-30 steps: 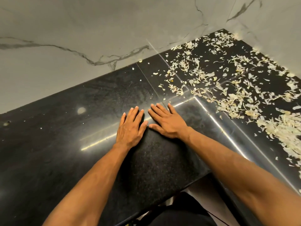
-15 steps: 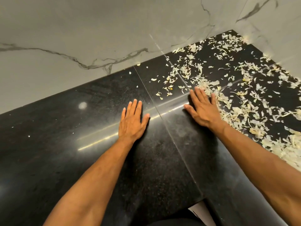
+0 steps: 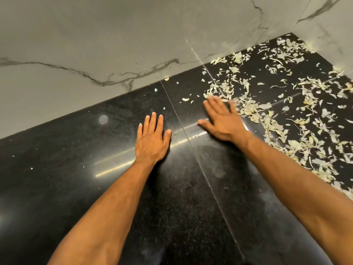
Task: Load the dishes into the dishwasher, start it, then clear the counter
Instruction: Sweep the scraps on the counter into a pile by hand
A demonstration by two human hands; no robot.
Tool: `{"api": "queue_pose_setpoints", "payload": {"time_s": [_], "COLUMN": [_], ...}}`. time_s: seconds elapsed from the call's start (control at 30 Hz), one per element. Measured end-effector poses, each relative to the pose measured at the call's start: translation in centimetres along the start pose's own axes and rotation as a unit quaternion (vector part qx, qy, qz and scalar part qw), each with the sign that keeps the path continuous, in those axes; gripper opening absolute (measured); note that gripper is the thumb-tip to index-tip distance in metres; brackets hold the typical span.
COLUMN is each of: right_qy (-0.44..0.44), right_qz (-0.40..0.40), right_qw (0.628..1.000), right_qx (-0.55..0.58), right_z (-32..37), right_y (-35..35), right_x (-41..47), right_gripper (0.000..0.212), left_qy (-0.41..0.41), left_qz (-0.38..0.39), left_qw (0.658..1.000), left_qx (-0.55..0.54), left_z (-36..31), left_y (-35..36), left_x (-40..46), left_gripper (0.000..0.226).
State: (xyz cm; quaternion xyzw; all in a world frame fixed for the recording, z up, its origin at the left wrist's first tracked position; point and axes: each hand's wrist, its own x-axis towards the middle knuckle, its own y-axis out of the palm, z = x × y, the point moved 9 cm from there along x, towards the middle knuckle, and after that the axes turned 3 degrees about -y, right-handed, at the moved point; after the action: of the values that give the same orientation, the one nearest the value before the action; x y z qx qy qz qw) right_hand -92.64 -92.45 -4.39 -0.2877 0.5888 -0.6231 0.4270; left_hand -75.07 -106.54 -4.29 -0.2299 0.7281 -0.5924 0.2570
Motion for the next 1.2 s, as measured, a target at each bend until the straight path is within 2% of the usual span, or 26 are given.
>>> {"api": "queue_pose_setpoints", "payload": {"time_s": [0.13, 0.2, 0.3, 0.4, 0.53, 0.67, 0.83, 0.93, 1.0, 1.07, 1.2], "right_qy": [0.123, 0.121, -0.009, -0.131, -0.165, -0.116, 0.053, 0.109, 0.059, -0.033, -0.17], "right_qz": [0.001, -0.008, -0.018, -0.009, 0.022, 0.027, 0.003, 0.001, -0.011, -0.016, 0.007], "right_qw": [0.992, 0.993, 1.0, 0.991, 0.986, 0.993, 0.999, 0.994, 0.998, 0.999, 0.985], "right_qx": [0.004, 0.005, 0.02, 0.008, -0.008, -0.011, 0.007, 0.013, 0.018, 0.022, 0.005], "right_z": [-6.4, -5.7, 0.9, 8.2, 11.8, 8.6, -1.3, -3.3, -0.6, 4.0, 11.5], "right_y": [-0.7, -1.0, -1.5, -1.1, 0.3, 0.2, -1.1, -1.7, -2.1, -2.2, -1.8], "right_x": [-0.5, -0.1, 1.6, 3.4, 6.0, 7.3, 7.1, 7.1, 8.2, 9.5, 12.5], "right_gripper": [0.084, 0.079, 0.075, 0.064, 0.059, 0.07, 0.078, 0.075, 0.069, 0.063, 0.059], "left_qy": [-0.006, -0.018, -0.047, -0.106, -0.164, -0.148, -0.116, -0.116, -0.116, -0.117, -0.121], "left_qz": [-0.003, -0.01, -0.024, -0.04, -0.04, -0.024, -0.011, -0.016, -0.016, -0.013, -0.013], "left_qw": [1.0, 1.0, 0.998, 0.993, 0.985, 0.989, 0.993, 0.993, 0.993, 0.993, 0.993], "left_qx": [-0.011, -0.022, -0.027, -0.035, -0.04, -0.022, -0.005, -0.004, -0.002, -0.003, -0.003], "left_z": [0.2, 0.3, 0.7, 1.8, 2.7, 2.7, 2.9, 2.8, 2.8, 2.9, 2.8], "left_y": [0.0, -0.1, -0.4, -0.7, -0.7, -0.5, -0.3, -0.3, -0.3, -0.3, -0.3], "left_x": [0.4, 0.3, 0.4, 0.4, 0.5, 1.1, 1.7, 1.6, 1.6, 1.7, 1.8], "left_gripper": [0.062, 0.063, 0.062, 0.059, 0.057, 0.059, 0.062, 0.062, 0.062, 0.062, 0.062]}}
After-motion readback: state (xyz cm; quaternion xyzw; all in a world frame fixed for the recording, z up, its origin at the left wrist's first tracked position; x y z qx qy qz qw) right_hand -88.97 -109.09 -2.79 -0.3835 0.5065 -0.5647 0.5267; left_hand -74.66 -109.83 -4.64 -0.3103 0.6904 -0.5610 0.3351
